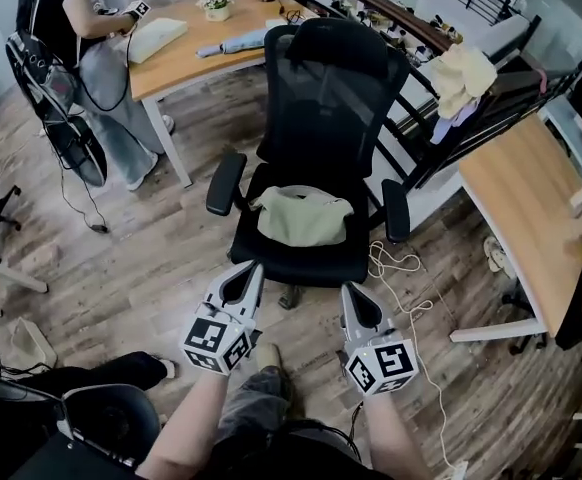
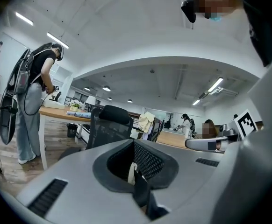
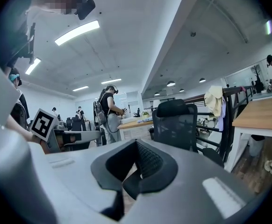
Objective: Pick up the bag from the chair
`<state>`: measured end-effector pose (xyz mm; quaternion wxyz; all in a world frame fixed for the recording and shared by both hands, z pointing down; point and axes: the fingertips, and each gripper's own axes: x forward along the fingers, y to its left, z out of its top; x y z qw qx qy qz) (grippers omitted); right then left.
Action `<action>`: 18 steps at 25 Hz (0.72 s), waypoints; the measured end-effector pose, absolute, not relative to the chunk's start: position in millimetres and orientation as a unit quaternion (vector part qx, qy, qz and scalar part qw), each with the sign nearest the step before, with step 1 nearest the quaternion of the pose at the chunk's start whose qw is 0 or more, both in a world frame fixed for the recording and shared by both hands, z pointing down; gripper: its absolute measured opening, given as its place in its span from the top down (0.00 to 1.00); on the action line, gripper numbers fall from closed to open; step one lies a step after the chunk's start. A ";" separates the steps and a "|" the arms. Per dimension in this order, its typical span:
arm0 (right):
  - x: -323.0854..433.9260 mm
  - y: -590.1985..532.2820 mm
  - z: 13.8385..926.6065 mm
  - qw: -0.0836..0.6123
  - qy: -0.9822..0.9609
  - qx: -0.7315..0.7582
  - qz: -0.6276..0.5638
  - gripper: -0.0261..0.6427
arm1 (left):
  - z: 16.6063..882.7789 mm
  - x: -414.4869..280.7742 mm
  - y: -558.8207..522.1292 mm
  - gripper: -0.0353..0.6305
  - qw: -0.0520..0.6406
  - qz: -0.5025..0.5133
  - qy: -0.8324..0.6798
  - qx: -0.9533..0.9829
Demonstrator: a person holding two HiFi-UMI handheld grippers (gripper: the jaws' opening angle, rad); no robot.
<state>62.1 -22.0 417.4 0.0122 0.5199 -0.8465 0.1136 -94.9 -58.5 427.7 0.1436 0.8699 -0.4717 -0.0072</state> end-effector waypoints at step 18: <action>57.6 -98.4 461.0 0.041 -0.831 0.534 0.151 0.96 | 468.8 -86.9 -142.0 0.95 0.182 -0.001 -0.452 0.873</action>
